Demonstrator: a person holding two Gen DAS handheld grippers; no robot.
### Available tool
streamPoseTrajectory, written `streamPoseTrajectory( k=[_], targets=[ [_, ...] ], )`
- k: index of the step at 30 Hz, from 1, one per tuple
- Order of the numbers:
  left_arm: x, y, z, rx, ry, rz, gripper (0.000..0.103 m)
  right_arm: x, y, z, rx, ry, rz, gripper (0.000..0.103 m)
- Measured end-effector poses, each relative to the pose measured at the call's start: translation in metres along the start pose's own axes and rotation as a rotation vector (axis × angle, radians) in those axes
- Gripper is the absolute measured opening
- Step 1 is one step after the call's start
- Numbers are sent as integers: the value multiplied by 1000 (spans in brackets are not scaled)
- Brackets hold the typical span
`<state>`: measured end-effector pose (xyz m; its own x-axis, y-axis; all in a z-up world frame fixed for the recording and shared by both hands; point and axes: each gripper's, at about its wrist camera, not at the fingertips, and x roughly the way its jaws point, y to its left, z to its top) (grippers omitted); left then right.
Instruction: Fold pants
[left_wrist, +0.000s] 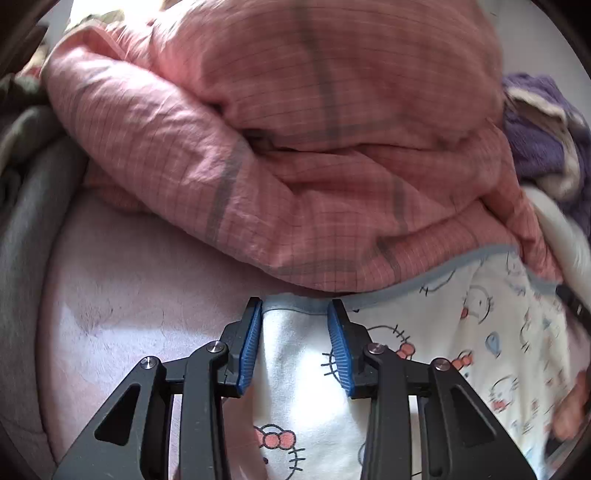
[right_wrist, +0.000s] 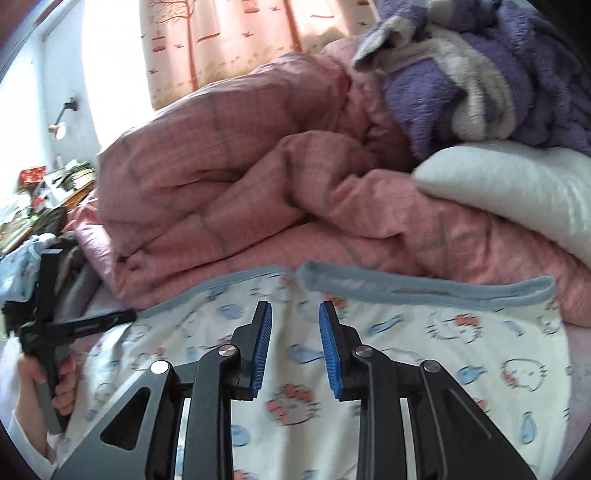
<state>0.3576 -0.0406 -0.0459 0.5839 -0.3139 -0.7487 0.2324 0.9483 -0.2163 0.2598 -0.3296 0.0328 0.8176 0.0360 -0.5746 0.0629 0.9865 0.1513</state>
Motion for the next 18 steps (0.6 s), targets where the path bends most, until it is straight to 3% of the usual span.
streamPoseTrajectory(
  k=[2,3,6,10,13,18],
  targets=[
    [-8,-6,-2,27,-33,-25,5,1,-6,0,12,7,-7,28],
    [-14,-9,-3,44,-61,-31,5,1,-8,0,25,10,-6,28],
    [-36,-21,-6,109,-175,59,4,1,-12,1,30,12,-18,28],
    [-53,-20,-2,91,-261,252,4,-1,-6,0,-6,-7,-63,28],
    [-48,-5,2,39,-246,301,4,-3,0,0,-27,-23,-57,28],
    [-35,20,2,-19,-158,264,4,7,3,-2,-37,20,-34,28]
  ],
)
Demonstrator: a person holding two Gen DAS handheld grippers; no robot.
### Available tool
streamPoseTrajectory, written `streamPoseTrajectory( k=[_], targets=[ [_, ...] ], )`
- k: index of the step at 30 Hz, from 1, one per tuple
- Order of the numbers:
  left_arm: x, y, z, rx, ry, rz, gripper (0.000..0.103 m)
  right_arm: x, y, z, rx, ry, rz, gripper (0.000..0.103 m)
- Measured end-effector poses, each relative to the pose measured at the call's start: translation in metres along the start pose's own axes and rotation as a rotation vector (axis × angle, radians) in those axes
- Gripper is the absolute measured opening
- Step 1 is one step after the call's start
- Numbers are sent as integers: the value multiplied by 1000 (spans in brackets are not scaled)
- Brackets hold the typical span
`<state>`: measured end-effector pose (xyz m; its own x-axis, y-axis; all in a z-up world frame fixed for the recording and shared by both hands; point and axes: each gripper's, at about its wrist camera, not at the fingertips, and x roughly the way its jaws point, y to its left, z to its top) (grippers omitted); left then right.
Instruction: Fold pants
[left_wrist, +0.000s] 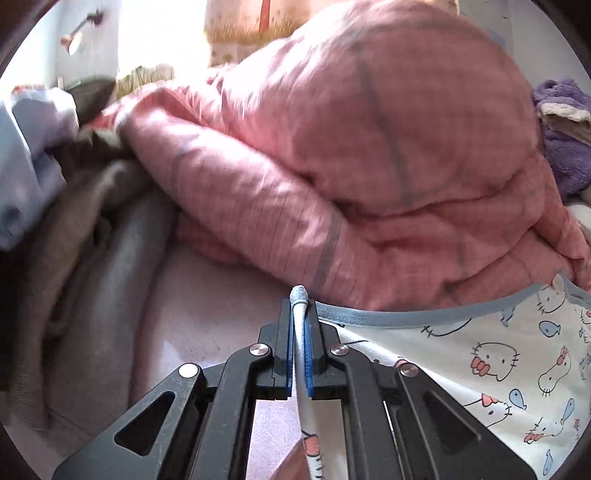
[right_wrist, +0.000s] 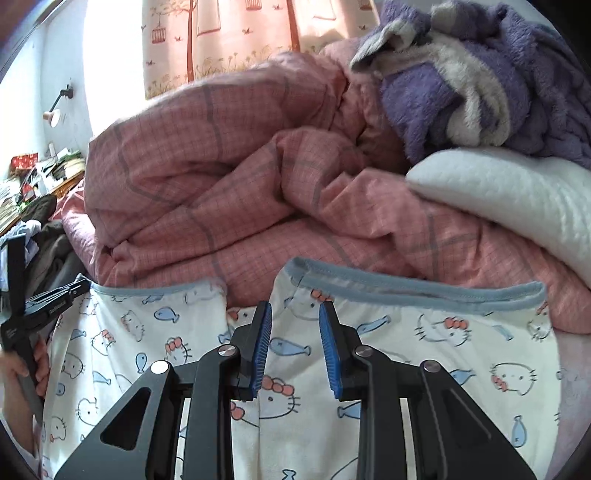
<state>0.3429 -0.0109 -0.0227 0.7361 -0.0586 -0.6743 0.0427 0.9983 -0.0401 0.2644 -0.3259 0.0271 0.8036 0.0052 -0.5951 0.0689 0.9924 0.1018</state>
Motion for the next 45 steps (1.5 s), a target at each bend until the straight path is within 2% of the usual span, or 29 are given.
streamPoseTrajectory(
  k=[3,5,8,10,12,15,16,19,20,21,23,25,27,29,33,35,37,42,45],
  targets=[
    [-5,7,-2,-10,-8,-4,11,6,2,-2,-9,24,0,28],
    [-12,7,-1,0,-31,16,36,4,4,-4,-21,14,-5,28],
    [-30,4,-7,28,-68,31,37,-1,5,-6,-29,-2,8,28],
    [-48,3,-9,27,-90,12,37,-5,6,-7,-36,-12,15,40],
    [-68,1,-10,30,-95,11,37,-11,8,-7,-46,-30,5,43],
    [-104,-18,-18,23,-120,9,37,-45,7,-6,-33,-112,-79,43],
    [-118,-17,-27,16,-120,-12,37,-62,5,-6,-8,-142,-57,43],
    [-167,-11,-61,15,-128,-123,37,-118,0,-18,66,-189,100,43],
    [-185,-12,-78,28,-159,-154,38,-136,3,-28,55,-195,135,43],
    [-200,-11,-97,44,-192,-147,39,-151,7,-40,32,-201,151,43],
    [-223,-10,-134,83,-193,-83,38,-178,10,-68,-3,-216,143,43],
    [-251,-11,-167,107,-192,-123,38,-200,9,-94,-16,-220,130,43],
    [-266,-17,-191,157,-148,-144,38,-219,4,-118,-19,-221,103,43],
    [-282,-26,-214,203,-137,-170,38,-238,-1,-138,-21,-223,57,43],
    [-295,-53,-243,281,-105,-220,38,-265,-16,-167,3,-202,30,43],
    [-290,-68,-249,302,-89,-212,39,-273,-22,-179,4,-198,4,43],
    [-283,-78,-246,309,-70,-173,39,-278,-29,-188,7,-198,-41,43],
    [-279,-93,-235,331,-32,-227,39,-289,-42,-205,8,-196,-80,43],
    [-264,-106,-235,373,24,-204,39,-288,-48,-211,5,-201,-115,43]
  ],
)
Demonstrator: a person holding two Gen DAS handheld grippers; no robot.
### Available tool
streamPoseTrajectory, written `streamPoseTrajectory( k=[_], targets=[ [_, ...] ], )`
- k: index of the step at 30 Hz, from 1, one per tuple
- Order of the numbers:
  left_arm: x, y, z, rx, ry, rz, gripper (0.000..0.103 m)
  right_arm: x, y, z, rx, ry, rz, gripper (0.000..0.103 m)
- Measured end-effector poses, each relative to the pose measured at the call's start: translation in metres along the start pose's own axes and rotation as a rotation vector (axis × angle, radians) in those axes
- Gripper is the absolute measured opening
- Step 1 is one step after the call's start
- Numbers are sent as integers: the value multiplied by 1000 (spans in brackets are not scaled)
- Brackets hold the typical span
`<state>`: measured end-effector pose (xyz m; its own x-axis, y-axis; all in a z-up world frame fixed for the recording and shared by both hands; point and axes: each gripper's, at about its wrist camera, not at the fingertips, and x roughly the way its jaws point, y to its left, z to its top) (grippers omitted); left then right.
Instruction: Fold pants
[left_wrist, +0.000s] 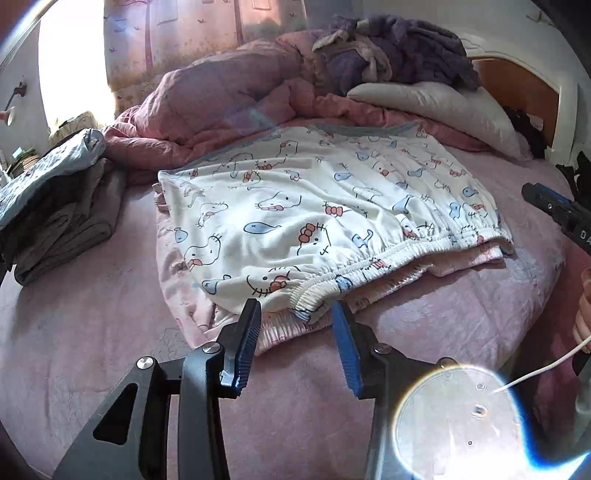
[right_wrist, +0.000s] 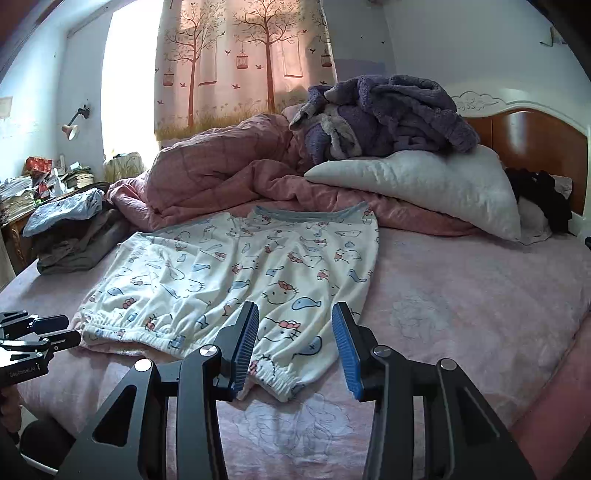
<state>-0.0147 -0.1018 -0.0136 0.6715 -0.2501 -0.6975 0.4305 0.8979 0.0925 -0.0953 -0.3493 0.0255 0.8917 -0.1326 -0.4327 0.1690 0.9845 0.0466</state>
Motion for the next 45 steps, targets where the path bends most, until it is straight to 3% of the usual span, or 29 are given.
streamPoseTrajectory(
  k=[4,7,11,16,21,23,25,29,33,36,45],
  targets=[
    [17,-6,6,18,48,59,39,4,-6,-11,-10,28,10,43],
    [16,-7,8,16,30,74,39,11,-7,-24,-32,82,34,43],
    [16,-9,7,21,23,149,42,14,-10,-40,-61,126,33,43],
    [9,-8,8,24,-21,117,48,20,-2,-42,-55,148,102,43],
    [21,-6,11,28,10,172,49,35,6,-39,-6,145,28,43],
    [23,-6,13,55,-3,192,55,35,4,-37,26,126,13,43],
    [23,-7,14,76,-26,199,55,33,5,-35,32,98,-21,43],
    [27,2,19,33,-29,214,57,34,9,-31,20,94,-48,43],
    [33,18,18,-34,-8,212,57,47,4,-30,61,152,-93,43],
    [28,23,16,-55,-16,207,58,52,-3,-31,80,174,-118,47],
    [-24,15,-8,-94,-116,301,60,24,-8,-37,125,95,-200,49]
  ],
)
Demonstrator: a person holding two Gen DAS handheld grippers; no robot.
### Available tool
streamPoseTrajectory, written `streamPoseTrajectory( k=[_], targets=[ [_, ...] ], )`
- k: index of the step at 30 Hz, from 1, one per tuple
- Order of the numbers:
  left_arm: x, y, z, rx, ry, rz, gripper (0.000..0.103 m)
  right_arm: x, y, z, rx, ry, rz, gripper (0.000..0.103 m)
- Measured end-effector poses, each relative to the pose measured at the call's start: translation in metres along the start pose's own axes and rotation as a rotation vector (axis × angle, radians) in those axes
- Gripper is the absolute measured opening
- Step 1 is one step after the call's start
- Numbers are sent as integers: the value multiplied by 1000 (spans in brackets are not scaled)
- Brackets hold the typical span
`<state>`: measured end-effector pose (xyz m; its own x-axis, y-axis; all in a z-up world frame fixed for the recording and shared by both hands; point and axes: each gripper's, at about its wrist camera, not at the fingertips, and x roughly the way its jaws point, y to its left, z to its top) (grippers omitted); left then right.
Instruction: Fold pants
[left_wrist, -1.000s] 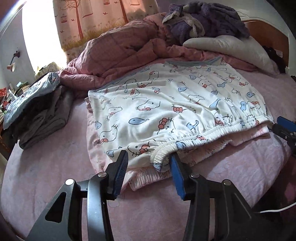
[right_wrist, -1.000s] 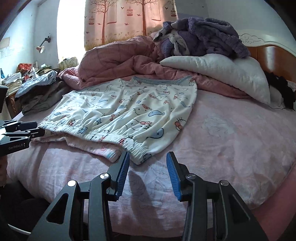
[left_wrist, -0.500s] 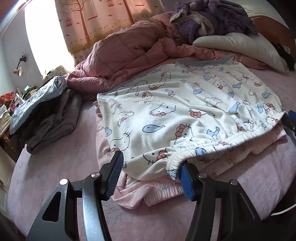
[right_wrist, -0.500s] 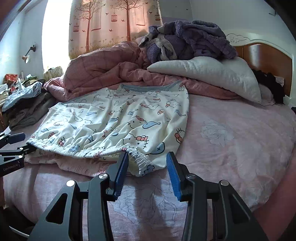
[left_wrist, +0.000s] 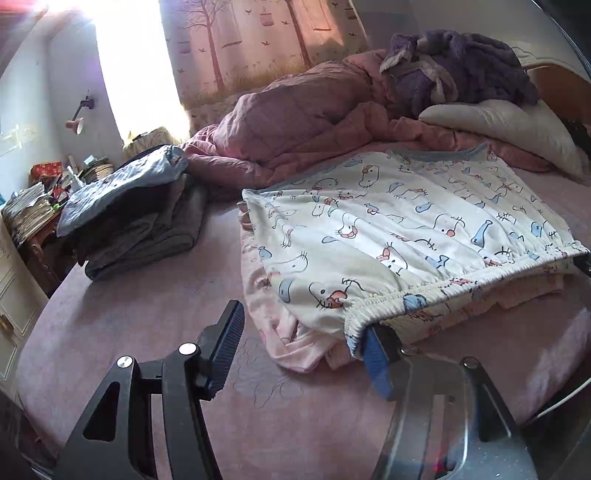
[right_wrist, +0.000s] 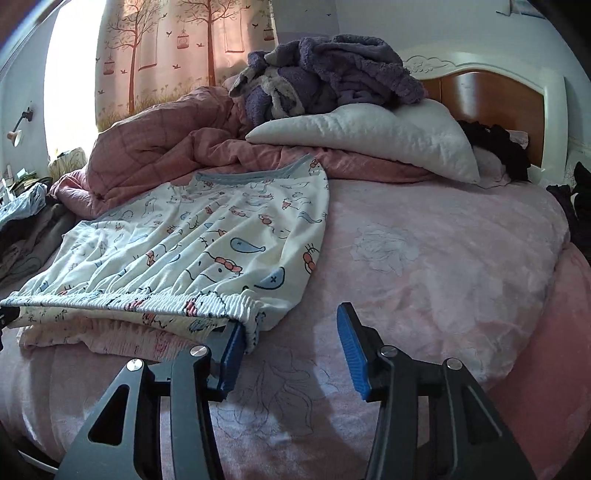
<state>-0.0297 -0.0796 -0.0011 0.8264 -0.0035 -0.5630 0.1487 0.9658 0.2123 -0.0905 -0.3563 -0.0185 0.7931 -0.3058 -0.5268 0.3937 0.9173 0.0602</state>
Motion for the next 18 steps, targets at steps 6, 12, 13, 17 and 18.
streamPoseTrajectory(
  k=[6,12,13,17,18],
  targets=[
    [-3,16,-21,-64,56,-36,63,-16,-12,-5,26,-4,34,51],
    [7,6,-33,-9,125,-68,63,-37,10,-15,-129,-97,-37,51],
    [9,4,-34,13,139,-90,62,-34,9,-15,-120,-68,-2,51],
    [-4,5,-37,55,82,-143,65,-21,1,-23,-88,14,91,51],
    [-9,7,-39,56,65,-149,67,-24,0,-25,-89,0,93,51]
  ],
)
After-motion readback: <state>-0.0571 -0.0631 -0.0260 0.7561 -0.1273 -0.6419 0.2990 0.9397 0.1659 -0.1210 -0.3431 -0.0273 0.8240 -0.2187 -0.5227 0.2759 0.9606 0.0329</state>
